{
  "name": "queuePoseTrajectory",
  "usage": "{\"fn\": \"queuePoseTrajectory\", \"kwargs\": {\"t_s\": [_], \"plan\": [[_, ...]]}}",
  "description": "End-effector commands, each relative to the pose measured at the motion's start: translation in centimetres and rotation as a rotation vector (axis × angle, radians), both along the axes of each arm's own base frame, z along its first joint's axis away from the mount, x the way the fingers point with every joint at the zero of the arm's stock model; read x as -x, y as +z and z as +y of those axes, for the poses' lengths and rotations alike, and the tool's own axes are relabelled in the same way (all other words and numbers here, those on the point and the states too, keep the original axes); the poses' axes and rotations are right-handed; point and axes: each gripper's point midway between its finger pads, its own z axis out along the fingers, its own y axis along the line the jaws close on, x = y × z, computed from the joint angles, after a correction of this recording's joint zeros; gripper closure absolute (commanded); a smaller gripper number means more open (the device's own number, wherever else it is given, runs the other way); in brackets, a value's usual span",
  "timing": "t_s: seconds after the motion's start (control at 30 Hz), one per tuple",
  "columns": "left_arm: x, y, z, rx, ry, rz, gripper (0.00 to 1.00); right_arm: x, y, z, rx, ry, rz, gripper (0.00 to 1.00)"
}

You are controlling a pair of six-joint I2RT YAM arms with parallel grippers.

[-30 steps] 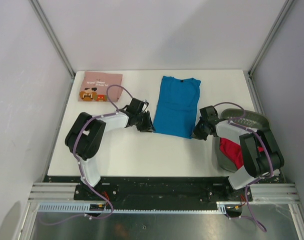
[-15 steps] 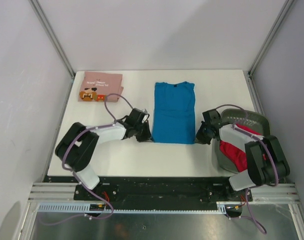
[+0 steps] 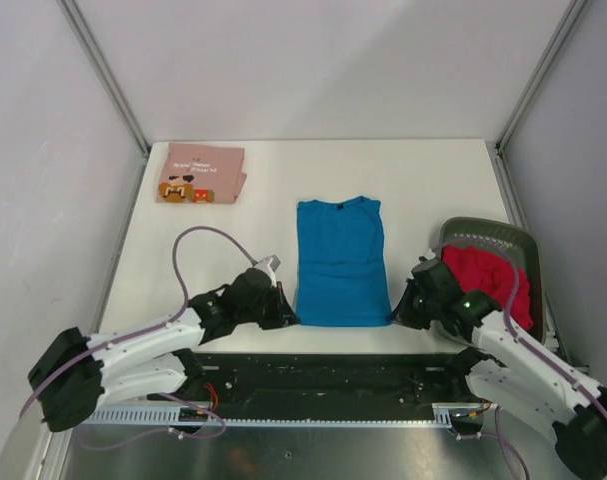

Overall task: Fold and stack the t-shirts
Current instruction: Grab one side of the 2/3 rectangular tshirt with both arms

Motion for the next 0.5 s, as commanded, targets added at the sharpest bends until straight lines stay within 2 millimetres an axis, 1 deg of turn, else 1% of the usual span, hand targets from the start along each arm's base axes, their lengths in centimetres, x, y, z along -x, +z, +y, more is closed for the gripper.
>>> {"fn": "queuePoseTrajectory", "kwargs": {"t_s": [0.0,0.13,0.27,0.37,0.47], "plan": [[0.8,0.5,0.8,0.009,0.061,-0.020,1.00,2.2,0.1,-1.4,0.026,-0.059,0.028,1.00],[1.3,1.9,0.9,0.044,0.062,-0.044,1.00,2.2,1.0,-1.2,0.003,-0.059,0.004,1.00],[0.3,3.8,1.0,0.035,0.079,-0.103,1.00,1.4,2.6,-0.9,0.002,-0.057,-0.029,1.00],[-0.9,5.7,0.7,0.025,0.087,-0.150,1.00,-0.2,4.4,-1.3,0.048,-0.076,-0.083,1.00],[-2.5,7.5,0.4,0.012,0.099,-0.184,1.00,-2.1,6.2,-1.3,0.093,-0.076,-0.121,1.00]]}}
